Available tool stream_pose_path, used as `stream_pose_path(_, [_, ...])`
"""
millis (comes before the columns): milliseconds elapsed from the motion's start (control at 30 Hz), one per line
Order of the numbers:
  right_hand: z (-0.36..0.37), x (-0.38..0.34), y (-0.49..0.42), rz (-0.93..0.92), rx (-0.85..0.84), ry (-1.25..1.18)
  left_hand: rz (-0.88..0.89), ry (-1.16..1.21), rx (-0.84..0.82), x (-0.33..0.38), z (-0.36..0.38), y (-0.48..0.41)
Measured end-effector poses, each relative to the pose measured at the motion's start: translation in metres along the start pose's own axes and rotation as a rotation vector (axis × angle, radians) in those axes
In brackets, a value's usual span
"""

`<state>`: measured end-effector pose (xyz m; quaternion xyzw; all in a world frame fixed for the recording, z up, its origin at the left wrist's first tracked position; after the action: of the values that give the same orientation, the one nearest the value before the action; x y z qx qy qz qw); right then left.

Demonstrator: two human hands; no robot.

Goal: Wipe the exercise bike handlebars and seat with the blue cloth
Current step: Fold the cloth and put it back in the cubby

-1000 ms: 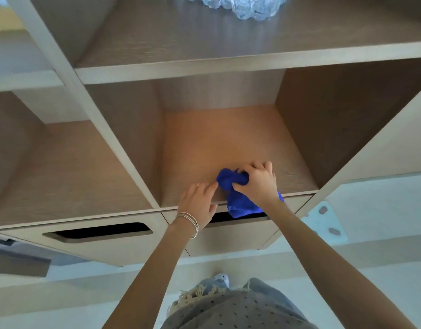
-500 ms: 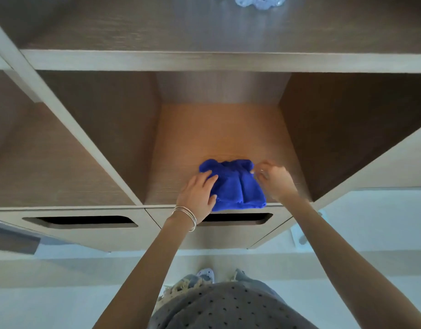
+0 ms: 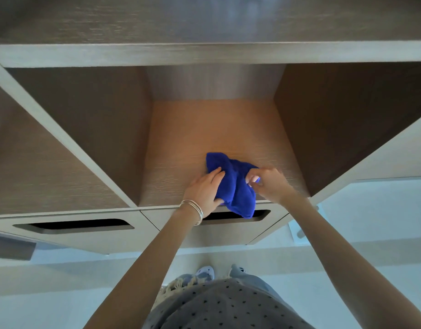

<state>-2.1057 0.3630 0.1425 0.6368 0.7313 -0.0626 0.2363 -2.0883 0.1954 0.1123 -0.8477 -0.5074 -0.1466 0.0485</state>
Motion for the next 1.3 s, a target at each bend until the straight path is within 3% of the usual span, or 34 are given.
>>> stream_pose_path(100, [-0.003, 0.007, 0.004, 0.023, 0.115, -0.078, 0.023, -0.07, -0.01, -0.022, -0.008, 0.0])
stream_pose_path(200, [0.0, 0.009, 0.003, 0.026, 0.219, 0.021, 0.042, -0.125, -0.042, -0.035, -0.012, -0.003])
stream_pose_path(533, [0.008, -0.006, 0.0, 0.01, 0.12, 0.243, -0.047, -0.292, -0.182, -0.059, -0.024, 0.004])
stream_pose_path(767, [0.015, -0.019, 0.013, -0.215, 0.07, -0.034, 0.144, -0.042, 0.103, 0.007, -0.016, 0.026])
stream_pose_path(1000, [0.015, -0.014, 0.018, -0.229, 0.122, 0.028, 0.127, -0.242, -0.005, 0.014, 0.013, 0.017])
stream_pose_path(1133, [0.011, -0.027, 0.018, -0.295, 0.155, 0.077, 0.199, -0.029, 0.138, 0.0, -0.004, 0.024])
stream_pose_path(1300, [0.012, -0.045, 0.025, -0.349, 0.175, -0.062, 0.19, 0.108, 0.361, -0.021, -0.04, 0.041])
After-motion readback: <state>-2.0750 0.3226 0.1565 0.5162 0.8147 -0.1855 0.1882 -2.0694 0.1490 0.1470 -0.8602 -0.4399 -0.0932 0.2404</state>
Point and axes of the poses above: each hand's wrist, its own y-axis away from the middle knuckle, its own z-axis out of the palm, x = y × z, the point moved 6 cm from there along -y, towards the middle knuckle, and after that the axes turned 5 degrees about z, right-handed, at the moved point
